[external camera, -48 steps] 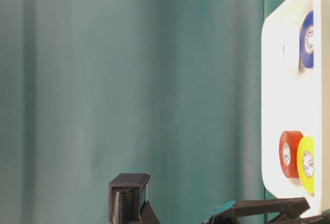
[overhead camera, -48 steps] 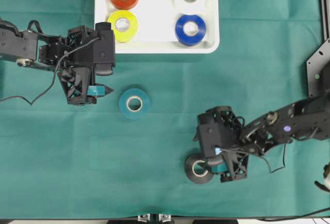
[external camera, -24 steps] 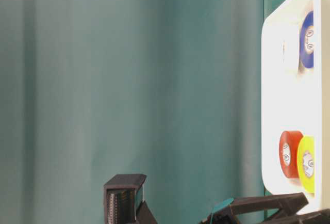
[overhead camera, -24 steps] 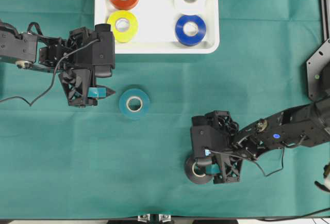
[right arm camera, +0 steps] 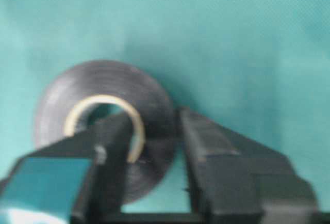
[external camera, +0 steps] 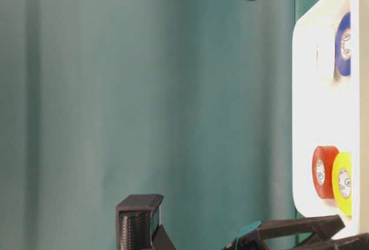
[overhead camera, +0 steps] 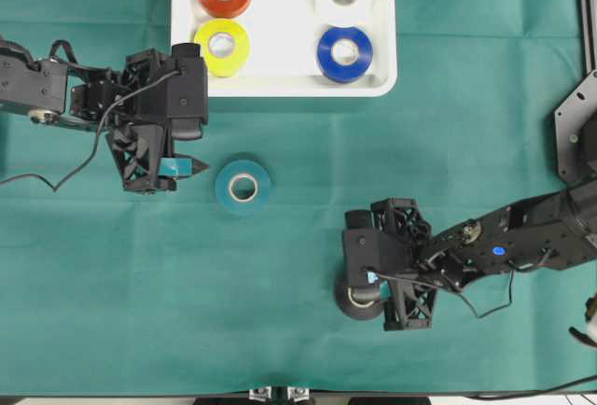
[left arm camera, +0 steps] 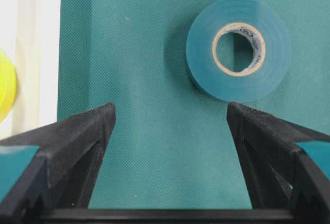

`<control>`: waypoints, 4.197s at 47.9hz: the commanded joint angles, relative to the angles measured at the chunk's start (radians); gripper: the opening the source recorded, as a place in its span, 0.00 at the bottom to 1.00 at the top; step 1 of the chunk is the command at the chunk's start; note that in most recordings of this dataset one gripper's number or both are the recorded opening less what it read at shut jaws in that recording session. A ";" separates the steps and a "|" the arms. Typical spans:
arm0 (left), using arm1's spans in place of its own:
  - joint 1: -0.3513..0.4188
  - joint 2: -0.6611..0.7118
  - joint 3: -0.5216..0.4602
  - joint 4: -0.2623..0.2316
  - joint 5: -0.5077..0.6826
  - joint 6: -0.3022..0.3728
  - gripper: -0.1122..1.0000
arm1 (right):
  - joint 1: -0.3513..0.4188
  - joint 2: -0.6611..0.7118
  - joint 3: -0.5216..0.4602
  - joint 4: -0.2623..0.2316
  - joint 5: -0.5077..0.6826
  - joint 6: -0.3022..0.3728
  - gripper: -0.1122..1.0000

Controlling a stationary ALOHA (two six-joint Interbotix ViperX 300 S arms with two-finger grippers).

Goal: Put the tape alternately from left to right into the white case.
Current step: 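Grip the black roll through its hole with the right gripper, then lift the black roll with the right gripper and carry it to the tray, then release the black roll in the tray and withdraw the right gripper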

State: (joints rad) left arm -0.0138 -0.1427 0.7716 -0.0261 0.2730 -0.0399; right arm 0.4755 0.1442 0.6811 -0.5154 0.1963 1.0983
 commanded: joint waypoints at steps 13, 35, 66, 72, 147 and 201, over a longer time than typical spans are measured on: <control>-0.003 -0.008 -0.011 0.000 -0.006 0.002 0.48 | -0.002 -0.063 -0.006 -0.003 -0.002 -0.002 0.33; -0.003 -0.008 -0.006 0.000 -0.008 0.002 0.48 | -0.015 -0.236 -0.003 -0.074 0.052 -0.011 0.33; -0.003 -0.008 0.003 0.000 -0.008 0.003 0.48 | -0.380 -0.238 -0.002 -0.299 0.072 -0.012 0.33; -0.003 -0.008 0.008 0.000 -0.011 0.002 0.48 | -0.454 -0.221 -0.009 -0.341 0.066 -0.012 0.33; -0.012 -0.008 0.018 0.000 -0.058 0.003 0.48 | -0.761 0.064 -0.199 -0.442 -0.110 -0.014 0.33; -0.012 -0.008 0.014 -0.002 -0.058 0.003 0.48 | -0.693 -0.098 -0.091 -0.442 -0.160 -0.012 0.84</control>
State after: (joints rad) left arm -0.0230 -0.1427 0.7992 -0.0245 0.2209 -0.0383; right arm -0.2393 0.1150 0.5783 -0.9541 0.0614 1.0845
